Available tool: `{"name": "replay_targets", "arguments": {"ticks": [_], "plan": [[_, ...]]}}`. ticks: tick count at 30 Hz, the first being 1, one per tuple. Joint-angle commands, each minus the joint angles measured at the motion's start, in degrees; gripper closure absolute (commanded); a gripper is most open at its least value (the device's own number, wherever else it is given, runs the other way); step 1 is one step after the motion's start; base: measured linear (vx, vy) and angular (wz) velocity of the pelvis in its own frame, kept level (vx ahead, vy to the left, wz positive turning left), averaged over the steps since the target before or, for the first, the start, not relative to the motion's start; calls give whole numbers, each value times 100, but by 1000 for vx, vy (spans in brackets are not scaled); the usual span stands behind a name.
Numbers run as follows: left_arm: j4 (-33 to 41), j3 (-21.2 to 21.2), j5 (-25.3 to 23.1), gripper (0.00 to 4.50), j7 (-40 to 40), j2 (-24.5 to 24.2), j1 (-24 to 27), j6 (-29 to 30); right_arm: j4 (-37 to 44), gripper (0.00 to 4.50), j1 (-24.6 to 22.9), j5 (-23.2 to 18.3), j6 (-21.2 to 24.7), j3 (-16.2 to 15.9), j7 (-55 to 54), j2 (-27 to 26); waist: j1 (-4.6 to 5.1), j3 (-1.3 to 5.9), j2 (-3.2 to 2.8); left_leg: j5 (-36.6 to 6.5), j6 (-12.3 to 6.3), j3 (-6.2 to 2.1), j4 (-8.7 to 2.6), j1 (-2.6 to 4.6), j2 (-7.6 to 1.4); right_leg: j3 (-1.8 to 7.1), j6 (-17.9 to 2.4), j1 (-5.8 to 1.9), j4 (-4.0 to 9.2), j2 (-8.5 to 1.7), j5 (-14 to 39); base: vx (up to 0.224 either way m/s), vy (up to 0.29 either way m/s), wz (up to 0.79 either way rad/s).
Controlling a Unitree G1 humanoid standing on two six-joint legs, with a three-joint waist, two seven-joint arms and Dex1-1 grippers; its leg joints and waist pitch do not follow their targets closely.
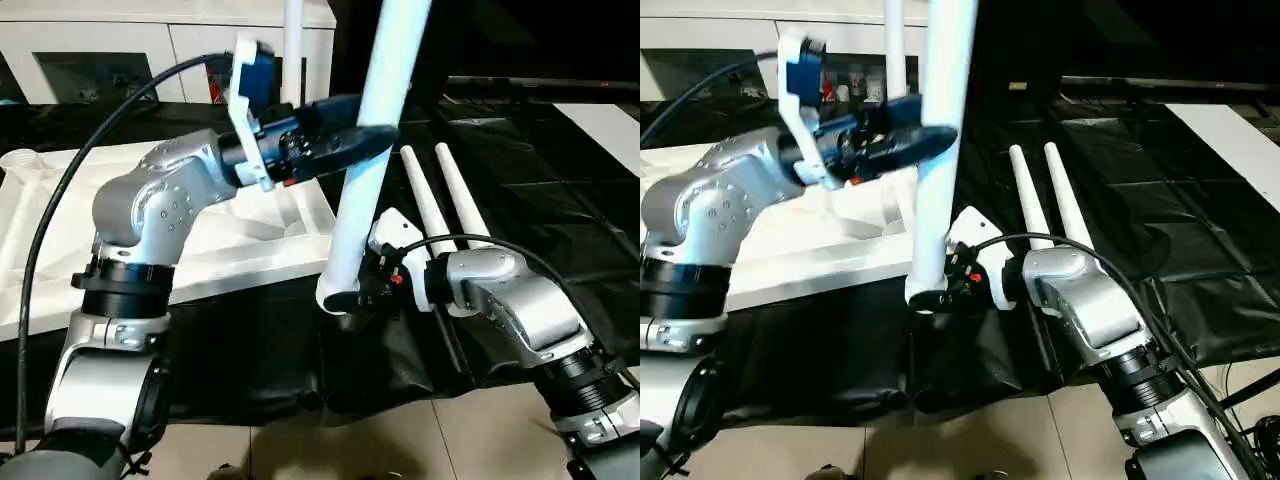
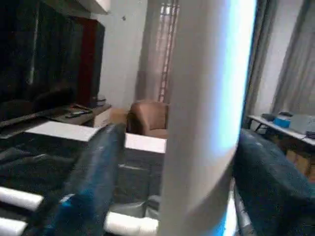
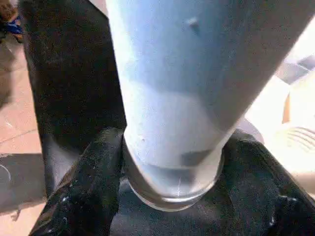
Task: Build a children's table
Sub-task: Insert table leg to table base
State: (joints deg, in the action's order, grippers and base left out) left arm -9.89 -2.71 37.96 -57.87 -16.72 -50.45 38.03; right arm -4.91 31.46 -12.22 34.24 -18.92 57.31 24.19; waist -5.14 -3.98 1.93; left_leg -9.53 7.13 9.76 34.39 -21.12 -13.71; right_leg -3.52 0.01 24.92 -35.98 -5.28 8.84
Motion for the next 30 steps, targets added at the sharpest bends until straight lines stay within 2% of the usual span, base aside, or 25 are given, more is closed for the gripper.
{"name": "replay_targets", "arguments": {"ticks": [1, 6, 7, 11, 12, 18, 21, 25, 26, 28, 29, 30], "plan": [[170, 25, 100, 126, -84, -29, -60, 145, -41, 188, 108, 151, -123, -112, 2, 100, -12, 491, 44, -929, -53, 124, -336, -3, 159, 162, -1128, -442, 360, -92, 1067, 0, 0, 0], [248, 149, 35, 153, -125, -73, 20, 159, -71, 188, 145, 140, -130, -80, -23, 45, -7, 496, 37, -925, -82, 126, -332, 5, 156, 162, -1139, -441, 354, -90, 1007, 0, 0, 0], [222, 122, 52, 173, -85, -61, 11, 194, -70, 188, 157, 133, -130, -66, -30, 35, -3, 497, 39, -922, -84, 126, -332, 5, 155, 163, -1143, -442, 349, -88, 990, 0, 0, 0], [145, 31, 133, 193, 33, -28, -63, 310, -109, 188, 182, 134, -186, -15, -39, -2, -1, 499, 43, -908, -86, 126, -327, 2, 155, 163, -1167, -444, 341, -90, 953, 0, 0, 0], [123, 6, 156, 216, 75, -20, -93, 342, -121, 188, 186, 125, -205, 12, -49, -21, -3, 497, 46, -926, -86, 127, -327, 4, 156, 161, -1163, -443, 347, -89, 983, 0, 0, 0], [3, -93, 238, 263, 219, 21, -218, 484, -169, 188, 226, 159, -302, 25, -62, -25, -6, 503, 42, -897, -78, 125, -320, 2, 163, 161, -1140, -448, 346, -87, 997, 0, 0, 0], [-40, -124, 244, 273, 265, 28, -253, 516, -179, 188, 238, 162, -315, 30, -63, -30, -5, 507, 50, -860, -100, 125, -315, -3, 165, 159, -1154, -454, 338, -85, 928, 0, 0, 0], [-221, -262, 263, 277, 394, 48, -370, 519, -275, 188, 304, 175, -451, 149, -260, -148, -8, 504, 49, -863, -107, 128, -312, -3, 172, 157, -1165, -453, 339, -85, 942, 0, 0, 0], [-245, -289, 274, 278, 413, 52, -384, 520, -304, 188, 321, 196, -478, 163, -309, -163, -9, 504, 29, -853, -94, 125, -313, 1, 173, 155, -1174, -449, 338, -84, 937, 0, 0, 0], [-356, -403, 295, 278, 551, 82, -426, 522, -396, 188, 366, 144, -489, 262, -385, -228, -2, 508, 39, -860, -92, 128, -310, -2, 176, 156, -1193, -452, 336, -81, 886, 0, 0, 0], [-400, -440, 302, 278, 589, 89, -445, 531, -415, 153, 387, 71, -416, 299, -349, -239, 2, 510, 45, -867, -96, 130, -307, -5, 179, 154, -1197, -454, 337, -78, 891, 0, 0, 0], [-418, -454, 305, 278, 604, 92, -452, 535, -422, 153, 396, 37, -379, 313, -329, -242, -3, 510, 36, -888, -100, 125, -312, 4, 173, 151, -1201, -454, 336, -80, 915, 0, 0, 0]]}}
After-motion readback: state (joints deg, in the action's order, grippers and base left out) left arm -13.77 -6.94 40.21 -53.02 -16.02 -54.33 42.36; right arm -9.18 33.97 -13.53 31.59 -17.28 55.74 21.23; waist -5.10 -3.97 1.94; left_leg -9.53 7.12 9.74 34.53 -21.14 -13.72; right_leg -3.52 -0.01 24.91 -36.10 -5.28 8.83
